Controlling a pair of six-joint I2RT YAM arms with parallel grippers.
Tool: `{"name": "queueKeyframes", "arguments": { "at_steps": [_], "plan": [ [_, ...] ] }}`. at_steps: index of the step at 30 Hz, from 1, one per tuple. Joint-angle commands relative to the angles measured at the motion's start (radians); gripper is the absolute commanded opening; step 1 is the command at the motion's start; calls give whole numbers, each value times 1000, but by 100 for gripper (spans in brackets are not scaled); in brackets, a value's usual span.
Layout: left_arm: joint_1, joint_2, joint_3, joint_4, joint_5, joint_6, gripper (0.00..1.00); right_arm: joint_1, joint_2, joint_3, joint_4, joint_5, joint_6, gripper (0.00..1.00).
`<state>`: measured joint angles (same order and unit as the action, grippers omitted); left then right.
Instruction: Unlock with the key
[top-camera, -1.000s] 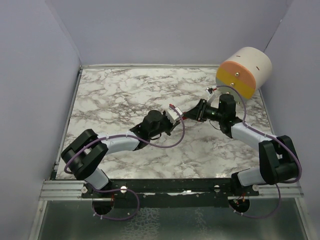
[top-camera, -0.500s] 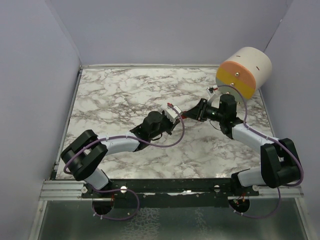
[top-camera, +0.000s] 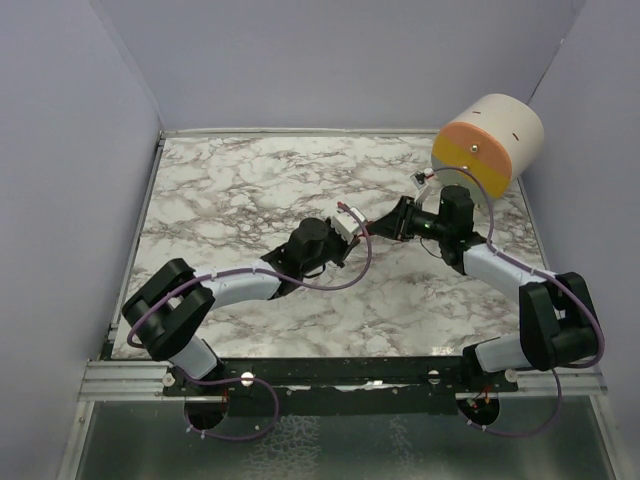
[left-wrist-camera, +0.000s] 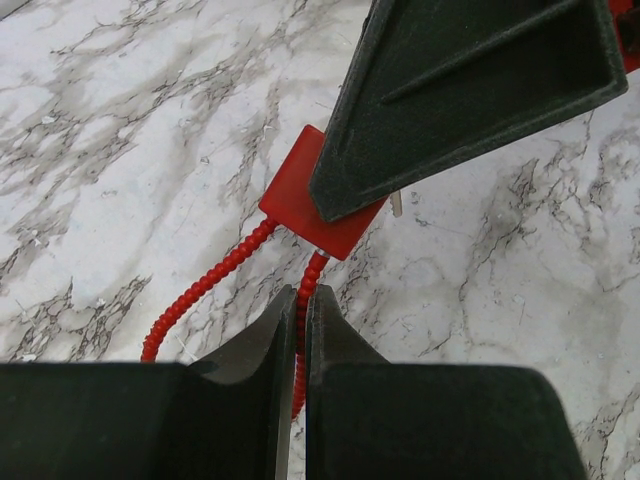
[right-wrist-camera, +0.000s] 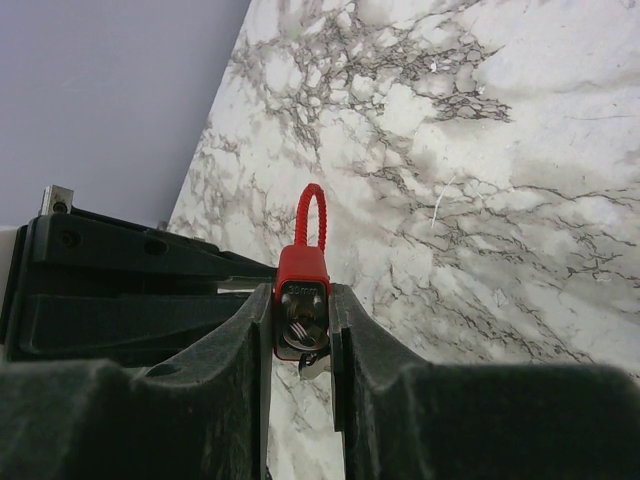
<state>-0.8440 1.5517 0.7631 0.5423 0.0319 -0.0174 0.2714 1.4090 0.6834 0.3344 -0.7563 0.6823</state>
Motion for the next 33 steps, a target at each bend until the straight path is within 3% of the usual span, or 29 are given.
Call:
{"name": "queueKeyframes", "arguments": {
  "at_steps": [1, 22, 29, 31, 33],
  "plan": [
    [25, 2, 64, 52, -87, -4, 0, 5, 21, 11, -70, -99, -46, 1],
    [44, 27, 118, 25, -87, -4, 0, 5, 48, 15, -57, -109, -38, 1],
    [21, 30, 98, 28, -87, -4, 0, 5, 52, 9, -15, -95, -6, 21],
    [17, 32, 97, 28, 50, -18, 0, 4, 54, 11, -14, -92, -3, 28],
    [11, 36, 100, 28, 57, -31, 0, 5, 56, 12, -12, -86, -1, 35]
  ]
}}
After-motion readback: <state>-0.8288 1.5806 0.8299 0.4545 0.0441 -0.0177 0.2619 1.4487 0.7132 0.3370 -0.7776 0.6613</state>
